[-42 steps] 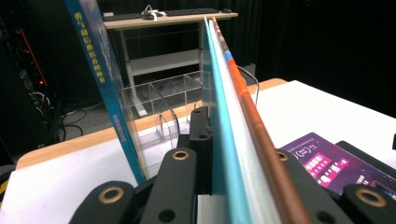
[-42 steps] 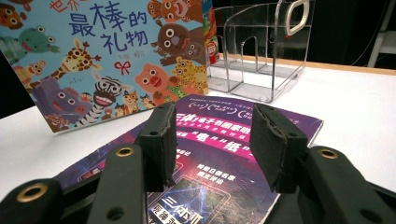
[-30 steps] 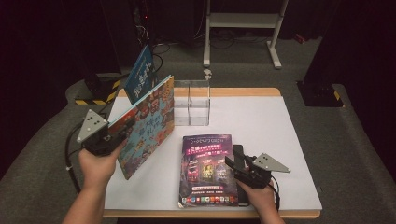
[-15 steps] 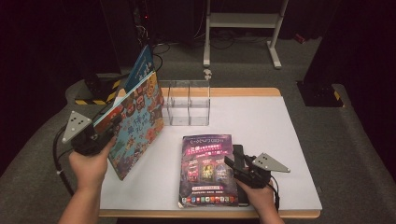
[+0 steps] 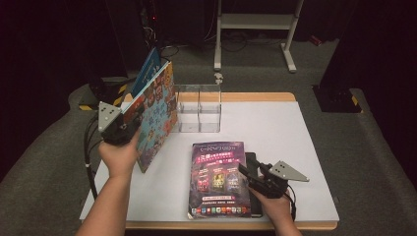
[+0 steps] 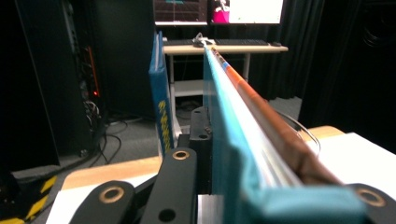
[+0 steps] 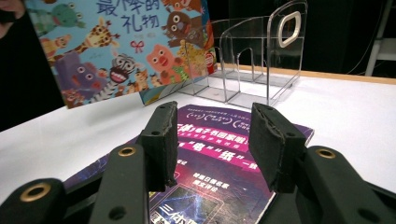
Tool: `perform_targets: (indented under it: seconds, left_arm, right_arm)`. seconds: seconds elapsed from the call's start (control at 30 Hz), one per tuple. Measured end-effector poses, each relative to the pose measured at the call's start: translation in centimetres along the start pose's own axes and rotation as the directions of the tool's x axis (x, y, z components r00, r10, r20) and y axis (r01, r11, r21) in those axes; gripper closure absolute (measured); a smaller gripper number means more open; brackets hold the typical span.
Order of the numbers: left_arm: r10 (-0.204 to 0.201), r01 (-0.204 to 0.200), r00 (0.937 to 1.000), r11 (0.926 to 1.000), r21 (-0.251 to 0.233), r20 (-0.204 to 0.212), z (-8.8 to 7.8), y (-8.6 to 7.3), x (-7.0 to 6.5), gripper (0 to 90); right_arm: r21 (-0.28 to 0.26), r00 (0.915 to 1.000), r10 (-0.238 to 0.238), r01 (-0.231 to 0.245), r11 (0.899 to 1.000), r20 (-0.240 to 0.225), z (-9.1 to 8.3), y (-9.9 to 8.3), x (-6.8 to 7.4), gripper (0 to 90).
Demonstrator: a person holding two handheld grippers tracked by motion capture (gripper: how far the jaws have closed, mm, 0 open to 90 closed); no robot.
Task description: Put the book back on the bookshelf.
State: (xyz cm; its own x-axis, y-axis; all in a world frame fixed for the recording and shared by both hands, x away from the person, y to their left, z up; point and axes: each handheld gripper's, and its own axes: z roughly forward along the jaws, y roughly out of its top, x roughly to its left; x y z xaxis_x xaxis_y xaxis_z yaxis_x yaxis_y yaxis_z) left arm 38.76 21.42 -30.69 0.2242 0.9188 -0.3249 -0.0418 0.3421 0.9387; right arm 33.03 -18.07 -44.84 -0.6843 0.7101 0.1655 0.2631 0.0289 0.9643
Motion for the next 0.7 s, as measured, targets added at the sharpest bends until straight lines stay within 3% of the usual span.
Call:
perform_targets:
  seconds: [0.47,0.7]
  left_arm:
    - [0.02,-0.021,0.9986,0.9997,-0.009,-0.049,3.9,-1.3,-0.3,81.2]
    - [0.003,-0.004,0.9982,0.9999,-0.016,-0.06,5.2,-2.1,0.1,81.2]
  right_arm:
    - [-0.018,1.0,0.003,-0.003,1.0,-0.006,-0.5,0.2,-0.2,52.5]
    - [-0.019,0.9999,-0.003,0.003,1.0,-0.011,-0.6,0.3,0.0,52.8]
